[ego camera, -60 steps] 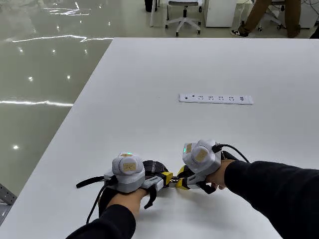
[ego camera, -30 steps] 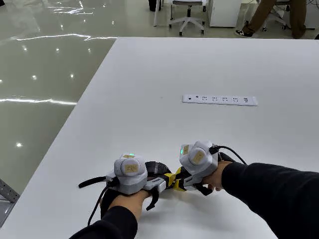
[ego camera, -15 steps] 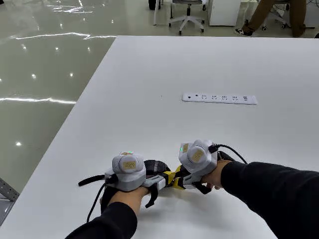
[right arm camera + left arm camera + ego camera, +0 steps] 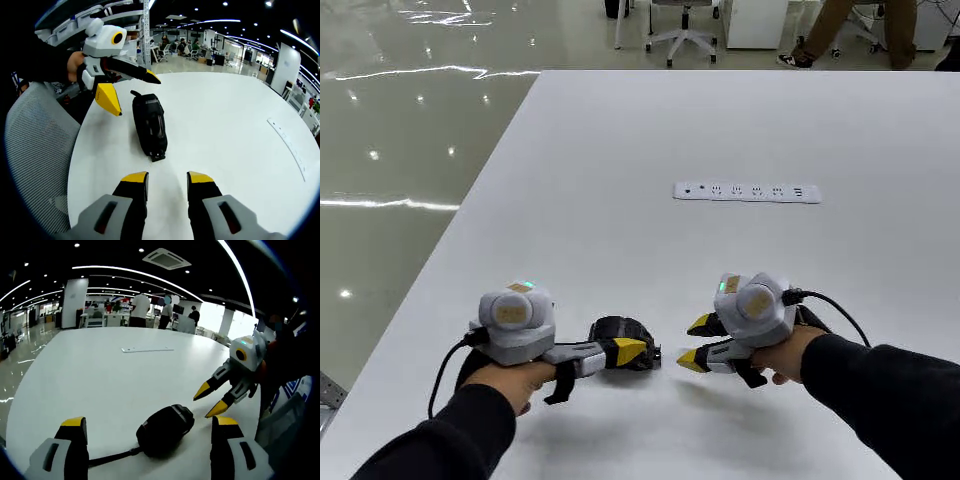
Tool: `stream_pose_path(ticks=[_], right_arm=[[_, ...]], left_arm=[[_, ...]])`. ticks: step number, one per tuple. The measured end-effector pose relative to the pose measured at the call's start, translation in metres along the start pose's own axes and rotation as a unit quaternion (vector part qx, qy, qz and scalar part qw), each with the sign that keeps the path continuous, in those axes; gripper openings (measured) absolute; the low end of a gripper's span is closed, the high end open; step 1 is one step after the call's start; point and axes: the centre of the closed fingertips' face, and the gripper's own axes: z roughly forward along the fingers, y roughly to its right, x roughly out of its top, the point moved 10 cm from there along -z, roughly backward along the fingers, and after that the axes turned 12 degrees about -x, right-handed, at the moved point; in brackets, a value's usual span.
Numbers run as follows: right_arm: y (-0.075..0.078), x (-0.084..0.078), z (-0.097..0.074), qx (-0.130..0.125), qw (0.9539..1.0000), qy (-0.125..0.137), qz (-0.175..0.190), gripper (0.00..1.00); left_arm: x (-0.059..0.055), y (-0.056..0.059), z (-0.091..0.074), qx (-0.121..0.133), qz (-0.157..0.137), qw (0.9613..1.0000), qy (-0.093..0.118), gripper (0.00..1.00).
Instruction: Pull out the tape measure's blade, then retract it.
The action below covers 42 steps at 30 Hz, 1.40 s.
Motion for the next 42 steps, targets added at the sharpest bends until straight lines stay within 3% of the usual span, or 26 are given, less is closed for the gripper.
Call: stream_pose_path(ticks=[1, 3, 6, 8, 10, 13, 16, 18, 19, 22, 25, 32, 42], right_arm=[[0.001, -0.003, -0.007, -0.008, 1.0, 0.003, 0.004, 0.28], [0.002, -0.011, -0.026, -0.025, 0.9992, 0.012, 0.029, 0.33], [0.004, -0.022, -0.054, -0.049, 0.9974, 0.03, 0.044, 0.37], [0.003, -0.034, -0.073, -0.065, 0.9964, 0.027, 0.047, 0.4], [-0.001, -0.048, -0.091, -0.083, 0.9954, 0.027, 0.04, 0.43], [-0.008, -0.069, -0.112, -0.105, 0.9928, 0.023, 0.053, 0.48], [-0.009, -0.092, -0.138, -0.143, 0.9857, 0.021, 0.086, 0.54], [-0.008, -0.105, -0.155, -0.166, 0.9791, 0.031, 0.114, 0.58], [-0.008, -0.111, -0.165, -0.18, 0.9757, 0.033, 0.121, 0.61], [-0.005, -0.128, -0.184, -0.213, 0.9694, 0.027, 0.119, 0.71], [-0.004, -0.139, -0.197, -0.234, 0.9649, 0.031, 0.116, 0.87], [-0.003, -0.163, -0.215, -0.241, 0.9613, 0.011, 0.132, 1.0], [-0.011, -0.161, -0.217, -0.235, 0.9631, 0.009, 0.13, 1.0]], left_arm=[[-0.001, -0.001, -0.004, -0.008, 0.002, 1.0, 0.005, 1.0], [-0.004, -0.005, -0.019, 0.015, 0.016, 0.9996, 0.017, 1.0], [-0.015, -0.007, -0.032, 0.007, 0.007, 0.9999, 0.007, 1.0], [-0.026, -0.009, -0.04, 0.0, -0.02, 0.9997, -0.015, 1.0], [-0.033, -0.004, -0.048, -0.024, -0.053, 0.9983, -0.009, 1.0], [-0.035, -0.006, -0.06, 0.016, -0.008, 0.9998, 0.011, 1.0], [-0.039, -0.004, -0.072, 0.041, 0.013, 0.9989, 0.016, 1.0], [-0.043, -0.006, -0.079, 0.069, 0.015, 0.9975, -0.008, 1.0], [-0.045, -0.001, -0.081, 0.056, -0.001, 0.9983, -0.015, 1.0], [-0.047, 0.004, -0.086, 0.041, 0.01, 0.9991, -0.006, 1.0], [-0.045, 0.007, -0.091, 0.022, 0.018, 0.9996, 0.0, 1.0], [-0.041, 0.008, -0.102, -0.005, 0.038, 0.9991, 0.021, 1.0], [-0.048, 0.007, -0.111, 0.005, 0.047, 0.9988, 0.006, 1.0]])
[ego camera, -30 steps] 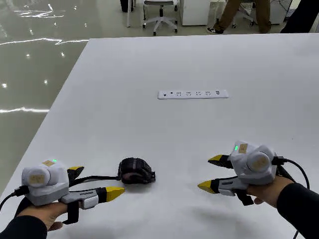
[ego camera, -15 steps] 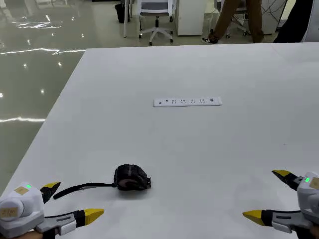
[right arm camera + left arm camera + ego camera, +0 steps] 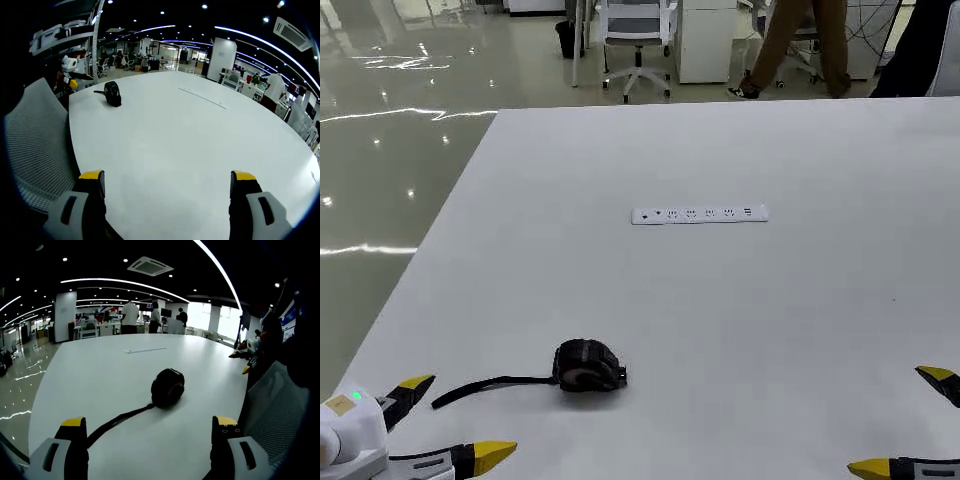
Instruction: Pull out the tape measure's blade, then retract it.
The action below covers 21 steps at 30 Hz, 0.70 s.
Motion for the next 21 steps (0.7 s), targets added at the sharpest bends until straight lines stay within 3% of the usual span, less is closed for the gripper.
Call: stream_pose_path(ticks=[7, 21], right_arm=[[0.0007, -0.0005, -0.0004, 0.008, 1.0, 0.0, -0.002, 1.0], [0.0005, -0.0046, 0.002, 0.012, 0.9999, -0.001, 0.0, 1.0]], left_arm=[[-0.0054, -0.0012, 0.0009, -0.002, -0.009, 0.9999, -0.004, 1.0], [0.0012, -0.0034, 0.0012, -0.001, -0.006, 1.0, 0.0, 1.0]])
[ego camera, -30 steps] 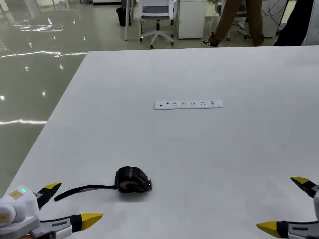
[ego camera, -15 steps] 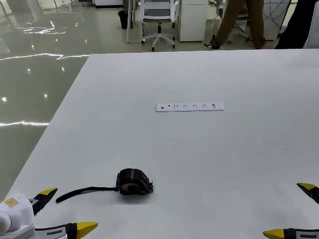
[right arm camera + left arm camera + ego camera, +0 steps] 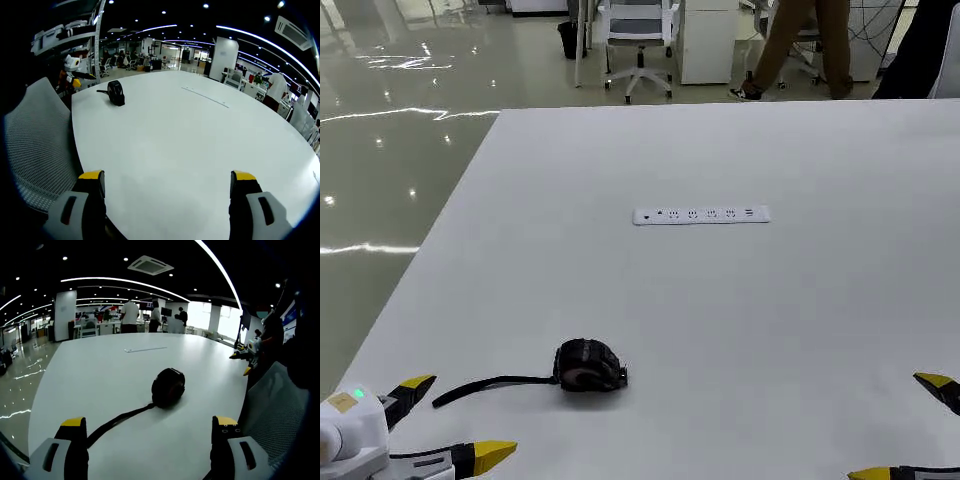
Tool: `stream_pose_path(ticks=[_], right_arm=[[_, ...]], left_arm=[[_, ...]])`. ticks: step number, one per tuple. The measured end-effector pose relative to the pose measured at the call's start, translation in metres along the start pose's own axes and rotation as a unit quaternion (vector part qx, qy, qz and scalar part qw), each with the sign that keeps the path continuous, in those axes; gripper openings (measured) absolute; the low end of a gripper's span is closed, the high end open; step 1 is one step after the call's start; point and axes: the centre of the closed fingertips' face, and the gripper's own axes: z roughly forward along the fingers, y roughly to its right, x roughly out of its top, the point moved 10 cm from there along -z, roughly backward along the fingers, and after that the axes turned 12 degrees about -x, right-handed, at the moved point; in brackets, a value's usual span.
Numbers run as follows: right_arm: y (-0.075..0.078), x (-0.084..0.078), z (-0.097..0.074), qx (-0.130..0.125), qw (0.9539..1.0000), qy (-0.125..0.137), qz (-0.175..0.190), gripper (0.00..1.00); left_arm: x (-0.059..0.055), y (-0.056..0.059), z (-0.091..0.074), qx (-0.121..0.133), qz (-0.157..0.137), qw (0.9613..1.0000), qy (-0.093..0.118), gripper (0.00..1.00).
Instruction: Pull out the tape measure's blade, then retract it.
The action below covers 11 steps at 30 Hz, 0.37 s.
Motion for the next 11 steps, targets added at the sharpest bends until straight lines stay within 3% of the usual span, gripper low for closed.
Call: stream_pose_path(ticks=[11], right_arm=[[-0.001, -0.0028, 0.0017, 0.003, 1.0, 0.0, 0.0, 1.0]], left_arm=[[0.0019, 0.0004, -0.0014, 0.003, -0.005, 1.0, 0.005, 1.0]])
